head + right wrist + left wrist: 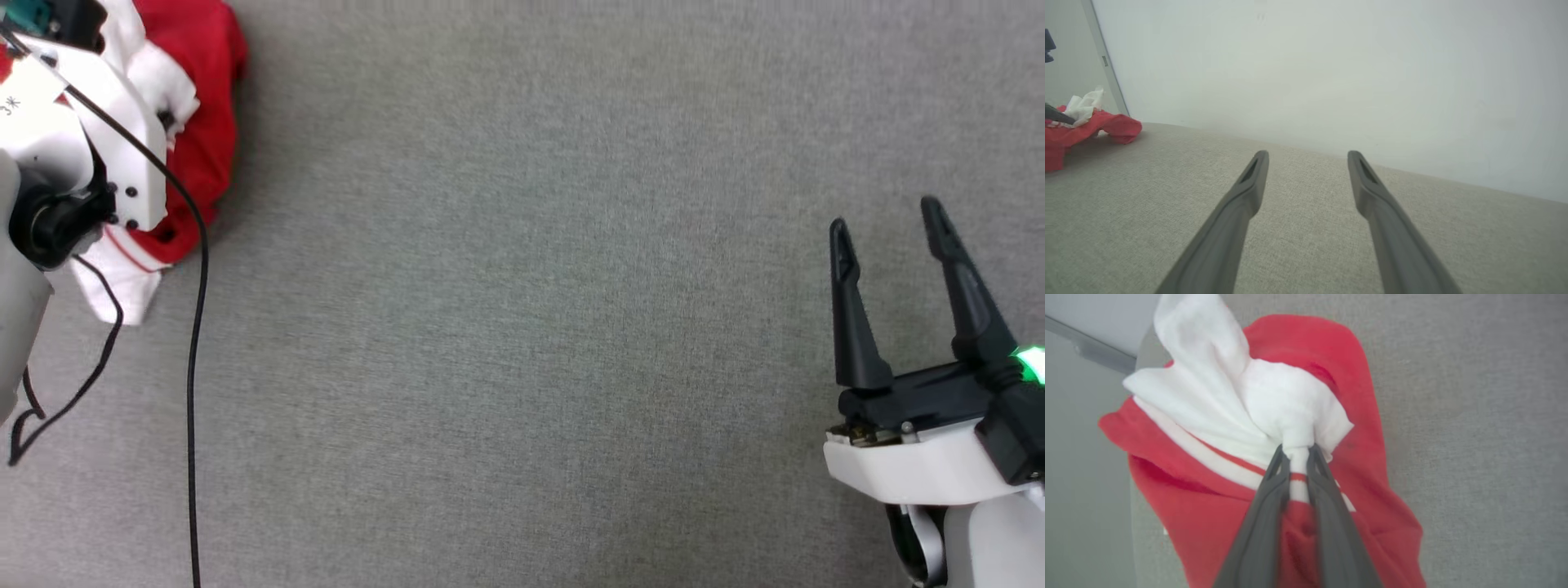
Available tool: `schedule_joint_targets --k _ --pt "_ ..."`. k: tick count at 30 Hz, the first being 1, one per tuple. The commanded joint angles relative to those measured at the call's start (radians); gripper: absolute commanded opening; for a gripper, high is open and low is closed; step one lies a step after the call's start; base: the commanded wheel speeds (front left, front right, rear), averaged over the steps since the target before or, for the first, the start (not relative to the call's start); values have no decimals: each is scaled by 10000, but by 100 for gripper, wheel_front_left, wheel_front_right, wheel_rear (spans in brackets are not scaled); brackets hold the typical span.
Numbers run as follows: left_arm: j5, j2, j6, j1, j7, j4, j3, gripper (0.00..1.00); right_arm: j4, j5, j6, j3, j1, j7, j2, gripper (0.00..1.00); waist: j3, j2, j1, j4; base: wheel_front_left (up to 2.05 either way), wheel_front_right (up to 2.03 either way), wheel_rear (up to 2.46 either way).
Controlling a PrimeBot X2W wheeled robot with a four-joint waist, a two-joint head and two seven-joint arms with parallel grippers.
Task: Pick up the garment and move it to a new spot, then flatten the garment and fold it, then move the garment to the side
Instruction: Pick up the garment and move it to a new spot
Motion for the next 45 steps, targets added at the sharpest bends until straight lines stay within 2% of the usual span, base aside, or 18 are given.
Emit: schedule_joint_targets --k 1,9,18,25,31,40,45 --pt "68 65 -2 -115 -161 -89 -70 0 14 65 -7 19 122 -23 6 100 -479 0 0 144 0 0 0" --pt "436 157 -2 -365 -1676 -957 -967 0 293 511 -7 98 558 -23 6 100 -1622 0 0 122 0 0 0" --pt "925 -420 -3 -475 -2646 -2218 -2119 0 387 993 -7 -70 949 -23 9 100 -2277 0 0 -443 0 0 0" --pt "1221 -1582 -1 -403 -3220 -2730 -3171 0 436 1273 -7 -128 880 -23 7 100 -2362 0 0 -1234 0 0 0" --pt "1257 -2746 -1 -445 -3770 -2540 -4286 0 461 1520 -7 -255 855 -23 9 100 -2247 0 0 -2010 0 0 0" --pt "1303 -4708 -1 69 -4591 -1334 -5705 0 453 1707 -7 -708 763 -23 11 100 -1808 0 0 -2723 0 0 0" --pt "1523 -5445 -1 657 -4674 -648 -6050 0 496 1749 -7 -821 673 -23 11 100 -1580 0 0 -2855 0 0 0"
